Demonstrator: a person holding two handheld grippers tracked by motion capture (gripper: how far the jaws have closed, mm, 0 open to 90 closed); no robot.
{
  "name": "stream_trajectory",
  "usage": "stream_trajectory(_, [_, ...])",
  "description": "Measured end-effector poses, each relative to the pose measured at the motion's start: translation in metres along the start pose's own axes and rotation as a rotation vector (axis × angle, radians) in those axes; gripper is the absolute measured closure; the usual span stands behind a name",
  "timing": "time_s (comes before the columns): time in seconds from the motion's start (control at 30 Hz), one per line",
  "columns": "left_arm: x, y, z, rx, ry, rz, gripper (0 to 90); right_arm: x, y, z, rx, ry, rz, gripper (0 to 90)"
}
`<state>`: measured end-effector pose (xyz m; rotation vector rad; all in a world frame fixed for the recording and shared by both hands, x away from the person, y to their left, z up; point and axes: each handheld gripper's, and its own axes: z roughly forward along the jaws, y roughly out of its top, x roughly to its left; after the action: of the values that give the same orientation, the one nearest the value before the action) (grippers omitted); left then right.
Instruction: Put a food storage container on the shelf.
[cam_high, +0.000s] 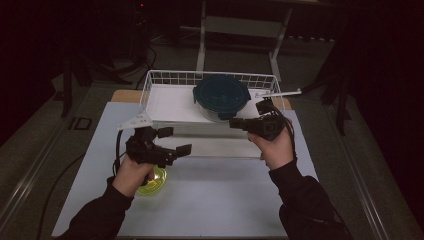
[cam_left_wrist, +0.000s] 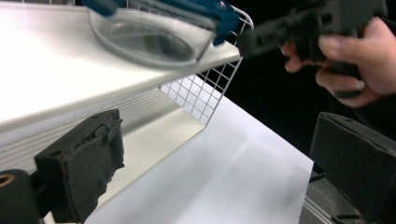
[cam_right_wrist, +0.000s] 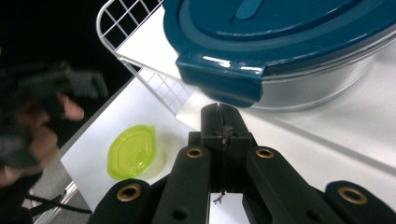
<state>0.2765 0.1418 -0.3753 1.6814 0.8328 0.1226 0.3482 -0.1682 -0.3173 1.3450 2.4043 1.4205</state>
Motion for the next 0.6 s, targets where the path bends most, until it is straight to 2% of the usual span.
stream_trajectory(0.07, [-0.006, -0.01, 0.002, 0.008, -0.006, 0.014, 0.8, -0.002, 0.002, 0.002, -0.003, -0.003, 0.006, 90.0])
stream_trajectory(0.17, [-0.015, -0.022, 0.005, 0.018, 0.028, 0.07, 0.8, -0.006, 0.004, 0.006, 0.001, -0.007, 0.019, 90.0])
stream_trajectory(0.27, [-0.02, -0.029, 0.006, 0.021, 0.041, 0.096, 0.8, -0.011, 0.006, 0.01, -0.004, 0.0, 0.045, 90.0])
stream_trajectory(0.37, [-0.023, -0.033, 0.007, 0.017, 0.056, 0.121, 0.8, -0.012, 0.009, 0.011, -0.011, -0.002, 0.048, 89.9])
stream_trajectory(0.6, [-0.023, -0.036, 0.009, 0.017, 0.057, 0.128, 0.8, -0.009, 0.016, 0.019, -0.008, -0.018, 0.037, 89.9])
